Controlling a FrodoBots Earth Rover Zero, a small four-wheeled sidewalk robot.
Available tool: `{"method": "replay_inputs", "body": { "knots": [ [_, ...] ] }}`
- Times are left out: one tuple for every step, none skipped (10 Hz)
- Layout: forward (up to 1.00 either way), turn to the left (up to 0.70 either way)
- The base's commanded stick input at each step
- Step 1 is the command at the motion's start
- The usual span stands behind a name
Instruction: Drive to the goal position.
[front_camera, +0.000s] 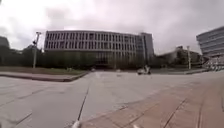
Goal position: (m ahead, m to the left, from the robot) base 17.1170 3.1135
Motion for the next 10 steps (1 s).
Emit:
{"method": "replay_inputs", "body": {
  "knots": [
    [0.7,0.0],
    [0.7,0.0],
    [0.7,0.0],
    [0.7,0.0],
    [0.7,0.0],
    [0.7,0.0],
    [0.7,0.0],
    [0.7,0.0],
    [0.7,0.0],
    [0.7,0.0]
  ]
}}
